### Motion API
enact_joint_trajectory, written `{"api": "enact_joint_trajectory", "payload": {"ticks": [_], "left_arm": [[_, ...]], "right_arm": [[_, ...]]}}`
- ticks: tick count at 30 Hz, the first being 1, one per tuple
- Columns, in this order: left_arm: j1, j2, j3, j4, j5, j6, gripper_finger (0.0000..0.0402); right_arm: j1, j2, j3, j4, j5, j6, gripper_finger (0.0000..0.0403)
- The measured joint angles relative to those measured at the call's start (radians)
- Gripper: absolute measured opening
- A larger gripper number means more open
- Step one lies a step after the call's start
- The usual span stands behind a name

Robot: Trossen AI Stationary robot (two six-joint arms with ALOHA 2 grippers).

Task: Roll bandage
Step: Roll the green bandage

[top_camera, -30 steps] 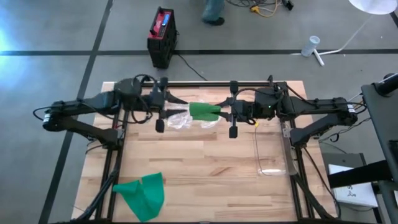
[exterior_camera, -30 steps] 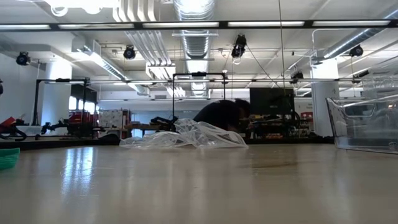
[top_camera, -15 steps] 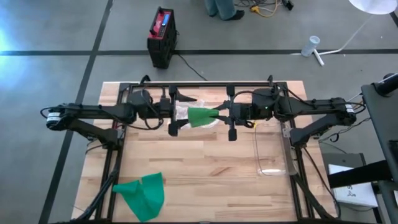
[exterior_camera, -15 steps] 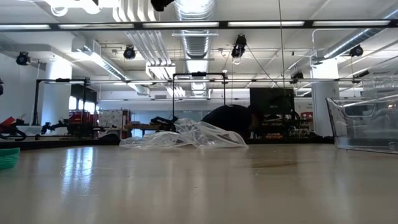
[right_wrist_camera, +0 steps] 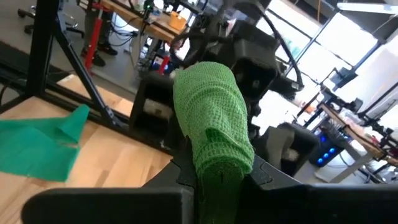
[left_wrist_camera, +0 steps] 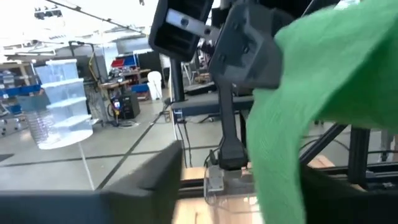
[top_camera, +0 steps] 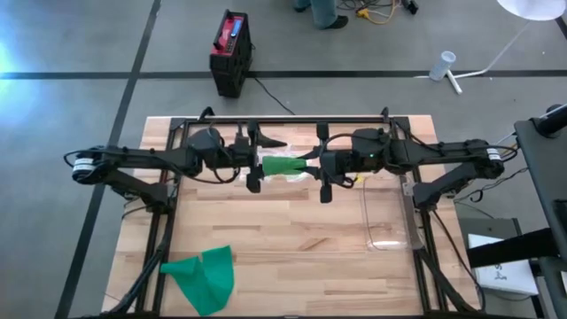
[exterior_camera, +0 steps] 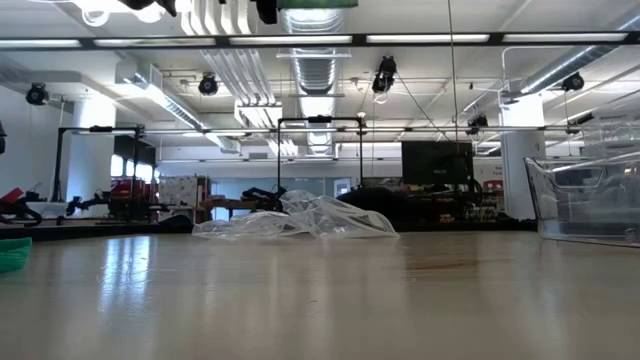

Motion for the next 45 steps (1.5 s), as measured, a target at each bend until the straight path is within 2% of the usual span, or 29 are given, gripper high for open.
{"api": "enact_joint_trajectory", "payload": {"ticks": [2,5,6,10,13,21,28,33,36,40,43,45], "left_arm": [[0.0,0.007,-0.001,0.001,-0.001,0.006,0.0153],[0.001,0.007,-0.003,0.007,-0.001,0.011,0.0044],[0.0,0.009,-0.003,0.007,-0.001,0.014,0.0022],[0.0,0.009,-0.026,-0.03,-0.002,0.018,0.0016],[0.0,0.009,-0.079,0.0,-0.002,0.013,0.0003],[0.0,0.01,-0.252,0.188,-0.008,-0.035,0.0001],[0.0,-0.018,-0.268,0.223,-0.033,0.022,0.0003],[0.0,-0.102,-0.228,0.033,-0.048,0.124,0.0029],[0.0,-0.164,-0.17,-0.196,-0.152,0.182,0.0055],[0.001,-0.228,-0.092,-0.454,-0.268,0.181,0.0099],[-0.004,-0.261,-0.073,-0.519,-0.251,0.138,0.0135],[-0.011,-0.27,-0.086,-0.483,-0.21,0.119,0.0159]], "right_arm": [[0.0,0.001,0.004,-0.003,0.0,-0.002,0.0041],[0.0,0.001,0.014,-0.001,0.0,-0.002,0.0041],[0.0,0.001,0.016,-0.001,0.0,-0.002,0.0041],[0.0,0.001,0.025,-0.005,0.001,0.001,0.0041],[0.0,0.001,0.042,0.003,0.002,-0.028,0.0041],[-0.009,0.001,0.135,-0.005,0.127,-0.047,0.0043],[-0.019,0.007,0.125,-0.026,0.14,-0.052,0.0034],[-0.019,0.007,0.097,-0.056,0.14,-0.12,0.0034],[-0.02,-0.001,0.082,-0.088,0.139,-0.123,0.0034],[-0.023,-0.007,0.065,-0.129,0.127,-0.123,0.0033],[-0.023,-0.007,0.04,-0.137,0.086,-0.132,0.0033],[-0.023,-0.007,0.019,-0.137,0.067,-0.153,0.0033]]}}
